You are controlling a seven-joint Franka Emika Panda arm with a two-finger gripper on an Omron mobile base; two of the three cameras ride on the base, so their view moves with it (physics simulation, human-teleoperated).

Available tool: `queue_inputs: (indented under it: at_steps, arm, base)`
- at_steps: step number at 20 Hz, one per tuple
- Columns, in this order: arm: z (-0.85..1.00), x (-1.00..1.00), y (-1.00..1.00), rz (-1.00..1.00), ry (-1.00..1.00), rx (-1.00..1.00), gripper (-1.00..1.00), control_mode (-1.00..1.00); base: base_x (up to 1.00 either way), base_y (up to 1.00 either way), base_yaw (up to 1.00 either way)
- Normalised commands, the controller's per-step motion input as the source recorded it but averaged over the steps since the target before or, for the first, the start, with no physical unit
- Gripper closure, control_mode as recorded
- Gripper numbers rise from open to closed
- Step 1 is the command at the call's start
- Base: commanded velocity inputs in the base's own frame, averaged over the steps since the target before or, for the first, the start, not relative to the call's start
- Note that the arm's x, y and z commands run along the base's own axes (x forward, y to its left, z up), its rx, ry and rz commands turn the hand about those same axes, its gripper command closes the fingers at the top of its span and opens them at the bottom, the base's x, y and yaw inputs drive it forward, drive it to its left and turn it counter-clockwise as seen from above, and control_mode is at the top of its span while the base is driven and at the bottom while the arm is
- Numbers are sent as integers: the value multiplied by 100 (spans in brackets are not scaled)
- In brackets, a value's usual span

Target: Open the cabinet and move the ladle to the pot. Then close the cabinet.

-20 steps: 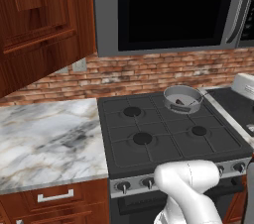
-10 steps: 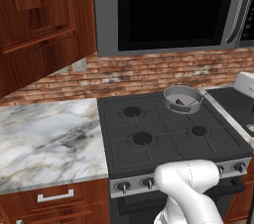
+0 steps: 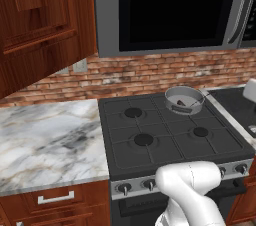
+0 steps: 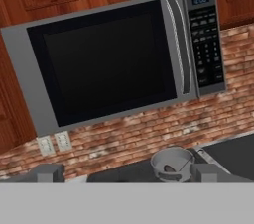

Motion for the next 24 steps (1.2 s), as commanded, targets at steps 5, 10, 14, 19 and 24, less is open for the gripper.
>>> queue_inputs:
  at_steps: [5,10,14,19,24]
  arm:
    - [0,-4,1,0,0,0,-100,100]
    - [0,0,0,0,0,0,-100,100]
    - [0,0,0,0,0,0,-100,100]
    - [0,0,0,0,0,0,-100,100]
    - [0,0,0,0,0,0,-100,100]
  base:
    - [-24,6,1]
    - [-41,20,6]
    - [-40,38,1]
    - [-39,46,0]
    - [-38,58,0]
